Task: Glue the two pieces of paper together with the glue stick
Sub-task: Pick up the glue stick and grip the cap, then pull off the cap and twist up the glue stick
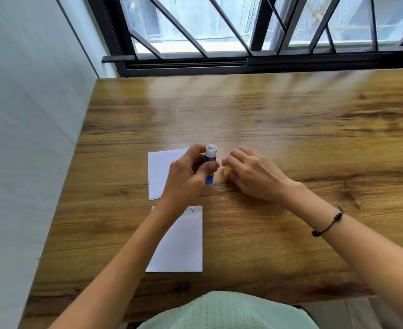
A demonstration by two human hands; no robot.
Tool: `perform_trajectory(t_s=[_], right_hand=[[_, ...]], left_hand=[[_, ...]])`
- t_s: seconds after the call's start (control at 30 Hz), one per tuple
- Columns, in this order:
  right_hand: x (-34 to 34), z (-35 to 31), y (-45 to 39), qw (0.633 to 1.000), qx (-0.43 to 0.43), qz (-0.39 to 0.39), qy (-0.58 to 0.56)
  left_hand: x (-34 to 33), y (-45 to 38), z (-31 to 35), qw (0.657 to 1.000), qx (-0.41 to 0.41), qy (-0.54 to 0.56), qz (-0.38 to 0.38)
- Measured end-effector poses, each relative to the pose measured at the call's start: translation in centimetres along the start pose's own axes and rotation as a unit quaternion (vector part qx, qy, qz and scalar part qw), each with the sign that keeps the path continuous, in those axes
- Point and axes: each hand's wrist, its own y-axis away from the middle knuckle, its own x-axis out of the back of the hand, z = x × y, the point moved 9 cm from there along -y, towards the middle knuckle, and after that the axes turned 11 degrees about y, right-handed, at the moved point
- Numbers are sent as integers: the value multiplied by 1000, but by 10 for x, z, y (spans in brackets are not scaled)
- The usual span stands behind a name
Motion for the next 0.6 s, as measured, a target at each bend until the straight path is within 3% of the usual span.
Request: perform_trajectory(t_s=[0.2,0.27,0.33,0.43,0.6], right_hand=[[-5,-3,4,1000,-4,-6,29],[5,1,5,997,-43,21,54],[21,0,10,991,-107,84,-16],[31,-9,19,940,-202,150,-232],[18,-7,30,842,-337,174,-385]], left_hand=[[2,-1,1,999,5,-18,33],[6,-2,1,999,9,-6,53],[9,-3,0,997,22,33,72],[8,-3,-3,987,45,121,99],[9,-3,-9,959,73,225,157]])
